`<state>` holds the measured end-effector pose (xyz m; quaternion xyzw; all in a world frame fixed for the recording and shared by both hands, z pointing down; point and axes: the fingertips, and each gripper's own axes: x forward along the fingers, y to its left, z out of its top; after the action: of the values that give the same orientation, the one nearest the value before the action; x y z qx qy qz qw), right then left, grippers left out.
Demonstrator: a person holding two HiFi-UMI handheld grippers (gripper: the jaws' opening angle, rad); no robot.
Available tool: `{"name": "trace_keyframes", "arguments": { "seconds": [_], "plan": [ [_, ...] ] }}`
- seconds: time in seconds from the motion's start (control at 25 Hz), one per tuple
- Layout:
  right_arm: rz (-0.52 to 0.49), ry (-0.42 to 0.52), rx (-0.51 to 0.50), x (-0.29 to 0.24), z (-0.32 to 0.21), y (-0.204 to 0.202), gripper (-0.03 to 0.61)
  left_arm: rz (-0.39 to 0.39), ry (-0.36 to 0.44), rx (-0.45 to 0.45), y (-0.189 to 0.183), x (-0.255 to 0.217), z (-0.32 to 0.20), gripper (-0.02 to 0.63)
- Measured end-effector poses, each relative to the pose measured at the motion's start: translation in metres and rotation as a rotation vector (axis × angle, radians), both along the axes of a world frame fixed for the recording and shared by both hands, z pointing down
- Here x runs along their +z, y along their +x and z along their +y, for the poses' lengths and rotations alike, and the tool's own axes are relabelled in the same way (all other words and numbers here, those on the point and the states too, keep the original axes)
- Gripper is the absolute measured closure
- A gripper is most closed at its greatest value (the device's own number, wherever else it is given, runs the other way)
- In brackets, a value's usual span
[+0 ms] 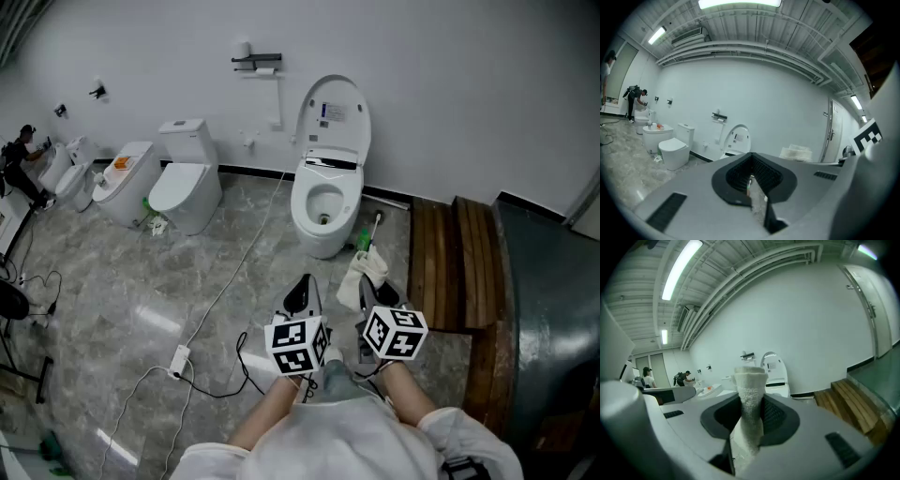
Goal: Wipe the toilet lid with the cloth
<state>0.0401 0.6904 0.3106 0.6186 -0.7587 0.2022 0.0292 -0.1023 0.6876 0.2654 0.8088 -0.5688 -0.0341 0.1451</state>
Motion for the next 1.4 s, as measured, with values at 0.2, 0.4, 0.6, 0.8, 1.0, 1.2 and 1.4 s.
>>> {"name": "trace_keyframes", "arguments": {
  "seconds": [0.2,0.4,0.6,0.8,1.0,1.2,1.4],
  "plan": [
    [-0.017,-0.006,0.008,0.004,-0.042,0.007,0.477,-0.010,-0.013,0.007,0.007,0.010,-0.041,0.601],
    [-0.031,0.009,-0.002,-0.003,-0.087,0.012,0.477,-0.036,-0.008,0.016,0.016,0.005,-0.087,0.601],
    [-0.020,-0.013,-0.018,-0.002,-0.141,0.024,0.477,-0.039,-0.011,0.009,0.027,-0.001,-0.143,0.601],
    [-0.005,-0.032,-0.029,-0.001,-0.192,0.038,0.477,-0.040,-0.005,-0.007,0.031,-0.008,-0.195,0.601],
    [0.000,-0.043,-0.021,-0.003,-0.234,0.060,0.477,-0.053,-0.024,-0.013,0.040,-0.002,-0.241,0.601],
    [-0.020,-0.080,-0.029,0.012,-0.270,0.073,0.477,-0.065,-0.057,0.000,0.058,0.009,-0.279,0.601],
    [-0.028,-0.099,-0.021,0.017,-0.302,0.076,0.477,-0.076,-0.077,0.025,0.069,0.017,-0.313,0.601]
  ]
}}
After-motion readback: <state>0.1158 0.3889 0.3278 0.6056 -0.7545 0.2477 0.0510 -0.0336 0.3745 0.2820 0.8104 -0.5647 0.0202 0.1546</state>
